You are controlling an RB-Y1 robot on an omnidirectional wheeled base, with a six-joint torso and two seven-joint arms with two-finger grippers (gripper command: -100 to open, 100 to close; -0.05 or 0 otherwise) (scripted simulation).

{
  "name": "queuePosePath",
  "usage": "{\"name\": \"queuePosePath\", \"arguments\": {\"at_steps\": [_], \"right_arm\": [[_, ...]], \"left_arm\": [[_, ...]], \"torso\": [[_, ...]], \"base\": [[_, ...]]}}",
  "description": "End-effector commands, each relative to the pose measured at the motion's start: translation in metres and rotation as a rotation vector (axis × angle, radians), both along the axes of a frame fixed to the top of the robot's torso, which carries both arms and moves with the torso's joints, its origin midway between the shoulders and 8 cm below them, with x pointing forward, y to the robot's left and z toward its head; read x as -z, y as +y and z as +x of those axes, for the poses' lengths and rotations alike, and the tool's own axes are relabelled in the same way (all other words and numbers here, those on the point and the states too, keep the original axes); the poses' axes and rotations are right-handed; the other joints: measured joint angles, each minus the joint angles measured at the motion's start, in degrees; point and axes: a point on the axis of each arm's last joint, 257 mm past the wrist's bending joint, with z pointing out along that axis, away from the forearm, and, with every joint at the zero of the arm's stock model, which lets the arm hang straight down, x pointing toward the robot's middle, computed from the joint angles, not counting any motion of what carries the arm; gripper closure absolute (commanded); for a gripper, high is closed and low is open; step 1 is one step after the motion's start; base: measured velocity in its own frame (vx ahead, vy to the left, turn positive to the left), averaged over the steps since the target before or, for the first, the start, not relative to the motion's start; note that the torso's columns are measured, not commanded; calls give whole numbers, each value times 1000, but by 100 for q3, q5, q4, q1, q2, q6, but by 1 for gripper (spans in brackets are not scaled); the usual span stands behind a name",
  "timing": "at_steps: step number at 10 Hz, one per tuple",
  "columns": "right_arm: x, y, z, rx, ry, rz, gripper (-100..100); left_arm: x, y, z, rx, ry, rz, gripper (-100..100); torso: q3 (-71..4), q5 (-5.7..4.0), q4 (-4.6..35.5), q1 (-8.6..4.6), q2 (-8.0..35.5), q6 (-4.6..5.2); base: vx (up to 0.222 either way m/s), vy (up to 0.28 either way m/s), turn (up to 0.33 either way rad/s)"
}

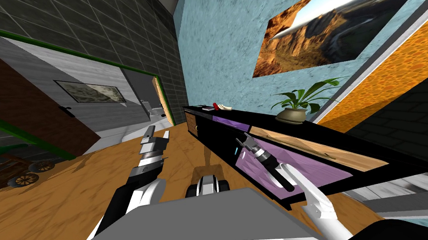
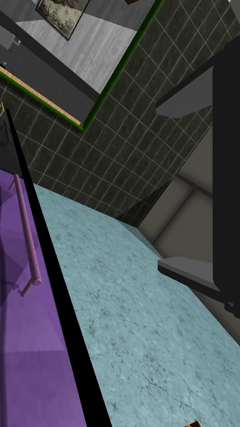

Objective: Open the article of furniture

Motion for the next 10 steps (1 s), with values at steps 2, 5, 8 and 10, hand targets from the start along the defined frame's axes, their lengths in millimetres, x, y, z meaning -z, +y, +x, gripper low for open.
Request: {"name": "queuePosePath", "arguments": {"at_steps": [2,5,8,10], "right_arm": [[21,-38,9,61,18,-317,-100],[29,-62,15,84,28,-512,-100],[32,-86,19,104,32,-686,-100],[32,-109,23,119,34,-845,-100]], "left_arm": [[0,0,0,0,0,0,0],[0,0,0,0,0,0,0],[0,0,0,0,0,0,0],[0,0,0,0,0,0,0]], "torso": [[-7,3,-4,9,-9,0],[5,-1,2,-3,10,0],[-9,3,-4,9,-12,0],[2,0,1,-2,5,0]], "base": [[93,82,2],[56,58,1],[77,66,0],[52,43,2]]}}
